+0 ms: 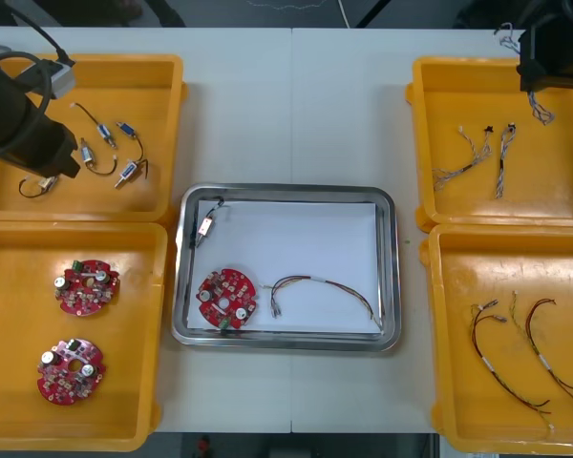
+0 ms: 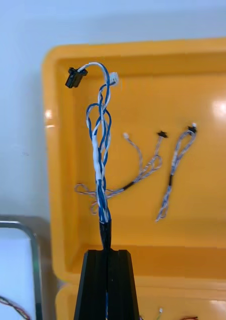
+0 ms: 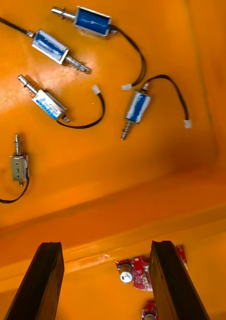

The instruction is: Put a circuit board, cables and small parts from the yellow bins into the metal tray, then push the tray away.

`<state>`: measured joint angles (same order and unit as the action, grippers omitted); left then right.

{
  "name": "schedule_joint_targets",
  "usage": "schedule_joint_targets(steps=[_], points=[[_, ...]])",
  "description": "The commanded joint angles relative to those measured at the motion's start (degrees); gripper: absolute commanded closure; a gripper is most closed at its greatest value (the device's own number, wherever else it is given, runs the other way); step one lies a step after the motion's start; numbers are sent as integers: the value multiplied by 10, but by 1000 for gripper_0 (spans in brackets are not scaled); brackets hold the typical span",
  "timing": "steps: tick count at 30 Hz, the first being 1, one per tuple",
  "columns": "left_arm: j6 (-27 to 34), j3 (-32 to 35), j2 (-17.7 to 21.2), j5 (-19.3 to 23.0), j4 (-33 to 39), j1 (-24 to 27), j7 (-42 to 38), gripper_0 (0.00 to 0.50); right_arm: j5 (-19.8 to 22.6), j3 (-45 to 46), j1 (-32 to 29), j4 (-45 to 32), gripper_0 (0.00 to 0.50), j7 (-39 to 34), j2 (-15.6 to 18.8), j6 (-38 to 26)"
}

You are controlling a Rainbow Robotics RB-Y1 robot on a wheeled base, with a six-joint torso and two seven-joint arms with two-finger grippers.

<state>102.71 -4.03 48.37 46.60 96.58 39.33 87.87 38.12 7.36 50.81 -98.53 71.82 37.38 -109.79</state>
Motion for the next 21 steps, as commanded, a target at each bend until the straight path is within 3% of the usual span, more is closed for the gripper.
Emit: schedule_joint_targets(steps=[1,13,18,21], points=[[-25,20,23,-22,-50,30,92,0,48,-49,16,-73,500,31,21,-2],[-78,20,22,-56,-142,46,225,0,154,-149,-3,-218,500,67,17,-2],[-115,20,21,-57,-180,46,266,0,143,-192,-27,-257,500,96,3,-2],[-145,20,14,-61,-207,46,292,0,107,-224,-33,-263,500,161,-21,-2]])
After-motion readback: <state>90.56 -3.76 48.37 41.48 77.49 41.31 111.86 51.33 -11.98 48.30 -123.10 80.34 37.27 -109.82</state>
